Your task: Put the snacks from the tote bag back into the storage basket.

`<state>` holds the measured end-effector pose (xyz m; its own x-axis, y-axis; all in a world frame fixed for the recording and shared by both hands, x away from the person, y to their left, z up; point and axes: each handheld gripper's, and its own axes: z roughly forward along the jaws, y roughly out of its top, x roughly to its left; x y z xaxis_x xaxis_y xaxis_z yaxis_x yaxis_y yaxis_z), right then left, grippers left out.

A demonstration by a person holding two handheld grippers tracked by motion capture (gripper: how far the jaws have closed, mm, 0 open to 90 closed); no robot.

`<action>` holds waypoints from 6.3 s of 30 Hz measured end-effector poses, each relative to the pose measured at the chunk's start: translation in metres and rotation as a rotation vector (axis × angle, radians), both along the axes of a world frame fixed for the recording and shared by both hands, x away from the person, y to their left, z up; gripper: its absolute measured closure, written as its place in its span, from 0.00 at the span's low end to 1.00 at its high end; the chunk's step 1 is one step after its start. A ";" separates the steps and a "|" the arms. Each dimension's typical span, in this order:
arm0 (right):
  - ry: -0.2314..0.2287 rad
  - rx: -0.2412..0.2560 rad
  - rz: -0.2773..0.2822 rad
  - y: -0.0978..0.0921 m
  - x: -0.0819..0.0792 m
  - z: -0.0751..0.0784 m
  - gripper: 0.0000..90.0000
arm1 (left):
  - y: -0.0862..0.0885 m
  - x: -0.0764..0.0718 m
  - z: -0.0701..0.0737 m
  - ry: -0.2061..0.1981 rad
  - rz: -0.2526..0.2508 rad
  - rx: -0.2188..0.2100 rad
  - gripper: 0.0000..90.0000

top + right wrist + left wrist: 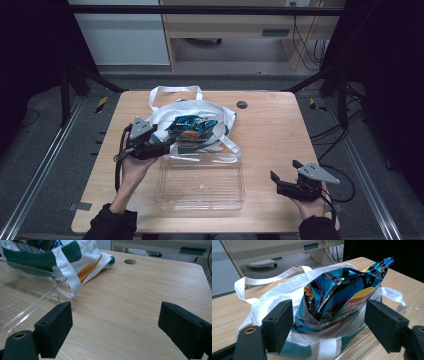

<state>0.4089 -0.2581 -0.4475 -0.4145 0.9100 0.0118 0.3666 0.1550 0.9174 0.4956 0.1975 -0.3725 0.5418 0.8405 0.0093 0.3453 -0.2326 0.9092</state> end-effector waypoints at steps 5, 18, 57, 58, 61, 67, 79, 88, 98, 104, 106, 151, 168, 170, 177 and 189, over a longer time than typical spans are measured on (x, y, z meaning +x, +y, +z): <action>0.001 0.001 0.000 0.000 0.000 0.000 0.14 | -0.004 0.007 -0.003 0.010 0.003 0.017 0.31; 0.000 0.000 0.000 0.000 0.000 0.000 0.14 | -0.008 0.020 -0.007 0.026 0.001 0.021 0.48; 0.002 0.003 -0.003 -0.001 0.000 0.000 0.14 | -0.005 0.009 0.026 -0.042 -0.047 -0.197 1.00; 0.001 0.003 -0.003 -0.001 0.000 0.000 0.14 | -0.005 0.009 0.026 -0.042 -0.047 -0.197 1.00; -0.001 0.002 -0.004 -0.002 0.000 0.000 0.14 | -0.006 0.005 0.032 -0.054 -0.052 -0.210 1.00; 0.000 0.005 -0.003 -0.002 0.000 0.000 0.14 | -0.009 -0.003 0.048 -0.077 -0.065 -0.251 1.00; -0.001 0.009 -0.001 -0.003 0.000 0.000 0.14 | -0.009 -0.026 0.072 -0.112 -0.083 -0.292 1.00; -0.002 0.005 -0.006 -0.002 -0.001 0.000 0.14 | -0.005 -0.053 0.079 -0.143 -0.103 -0.295 1.00; -0.006 0.007 -0.008 -0.002 -0.002 0.001 0.13 | -0.006 -0.082 0.078 -0.157 -0.135 -0.295 1.00; -0.007 0.006 -0.009 -0.002 -0.002 0.001 0.14 | -0.007 -0.096 0.076 -0.161 -0.151 -0.287 1.00; -0.009 0.005 -0.010 -0.002 -0.002 0.001 0.14 | -0.007 -0.102 0.072 -0.157 -0.157 -0.286 1.00; -0.001 -0.004 -0.002 -0.002 -0.003 0.000 0.14 | -0.019 -0.108 -0.001 0.050 -0.127 -0.214 1.00; 0.005 -0.008 0.000 -0.002 -0.002 -0.001 0.14 | -0.019 -0.101 -0.009 0.078 -0.058 -0.203 0.99; 0.006 -0.008 0.000 -0.002 -0.002 -0.001 0.14 | -0.019 -0.101 -0.009 0.081 -0.050 -0.202 0.99; 0.011 -0.006 -0.001 -0.001 -0.002 -0.002 0.14 | -0.020 -0.099 -0.010 0.078 -0.031 -0.201 0.99; 0.013 -0.005 -0.001 -0.001 -0.002 -0.002 0.14 | -0.021 -0.095 -0.011 0.073 -0.009 -0.201 0.99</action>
